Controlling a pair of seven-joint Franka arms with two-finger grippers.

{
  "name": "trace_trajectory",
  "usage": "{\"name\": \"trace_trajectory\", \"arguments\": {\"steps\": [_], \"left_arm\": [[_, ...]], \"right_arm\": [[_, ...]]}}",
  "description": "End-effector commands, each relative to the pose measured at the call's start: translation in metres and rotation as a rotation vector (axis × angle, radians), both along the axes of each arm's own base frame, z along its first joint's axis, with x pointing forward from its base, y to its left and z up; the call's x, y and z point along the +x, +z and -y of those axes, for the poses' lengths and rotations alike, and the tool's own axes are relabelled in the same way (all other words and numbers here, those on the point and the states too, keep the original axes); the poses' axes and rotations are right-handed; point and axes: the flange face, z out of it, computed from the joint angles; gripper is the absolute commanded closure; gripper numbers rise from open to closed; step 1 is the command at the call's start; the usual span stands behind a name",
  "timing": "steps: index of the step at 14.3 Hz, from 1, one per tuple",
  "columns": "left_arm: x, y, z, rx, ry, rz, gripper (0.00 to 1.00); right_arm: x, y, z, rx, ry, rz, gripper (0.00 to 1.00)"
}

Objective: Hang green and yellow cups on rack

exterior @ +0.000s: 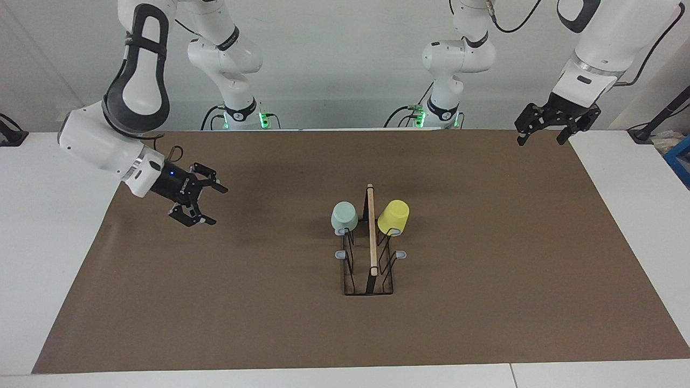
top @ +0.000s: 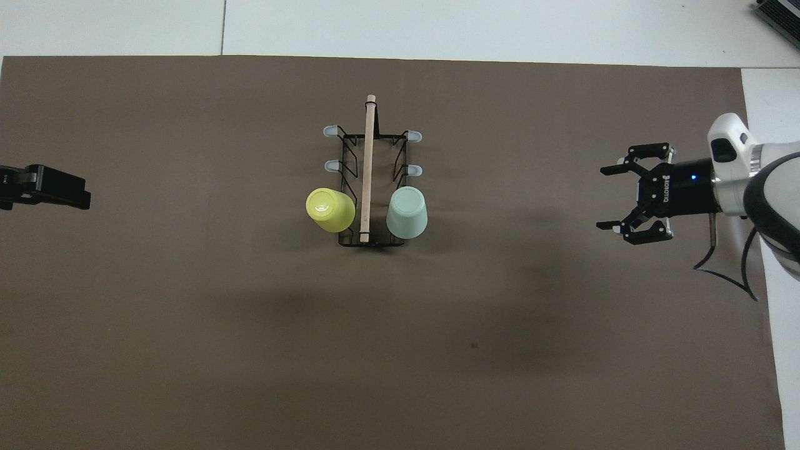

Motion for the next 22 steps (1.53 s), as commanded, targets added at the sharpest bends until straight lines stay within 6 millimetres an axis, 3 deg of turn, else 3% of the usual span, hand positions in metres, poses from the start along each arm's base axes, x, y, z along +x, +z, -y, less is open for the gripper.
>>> {"name": "trace_trajectory", "arguments": {"steps": [1, 6, 12, 16, 20, 22], "left_arm": [[-0.009, 0.001, -0.001, -0.006, 0.012, -0.008, 0.0], [-0.009, 0.001, 0.0, -0.006, 0.011, -0.006, 0.0], [-0.009, 0.001, 0.0, -0.006, 0.011, -0.006, 0.0], [-0.009, 0.001, 0.0, -0.006, 0.011, -0.008, 0.0], [-0.009, 0.001, 0.0, -0.006, 0.011, -0.008, 0.0], [-0.009, 0.001, 0.0, -0.006, 0.011, -0.008, 0.0]], "right_arm": [[-0.013, 0.037, -0.027, -0.124, -0.149, -0.123, 0.0], [-0.031, 0.058, -0.037, -0.197, -0.347, -0.296, 0.0], [-0.027, 0.063, -0.022, -0.329, -0.616, -0.344, 0.0], [-0.02, 0.068, -0.013, -0.31, -0.66, -0.3, 0.0], [-0.007, 0.1, 0.013, -0.287, -0.954, -0.414, 0.0], [-0.007, 0.103, 0.012, -0.344, -1.048, -0.424, 0.0]]}}
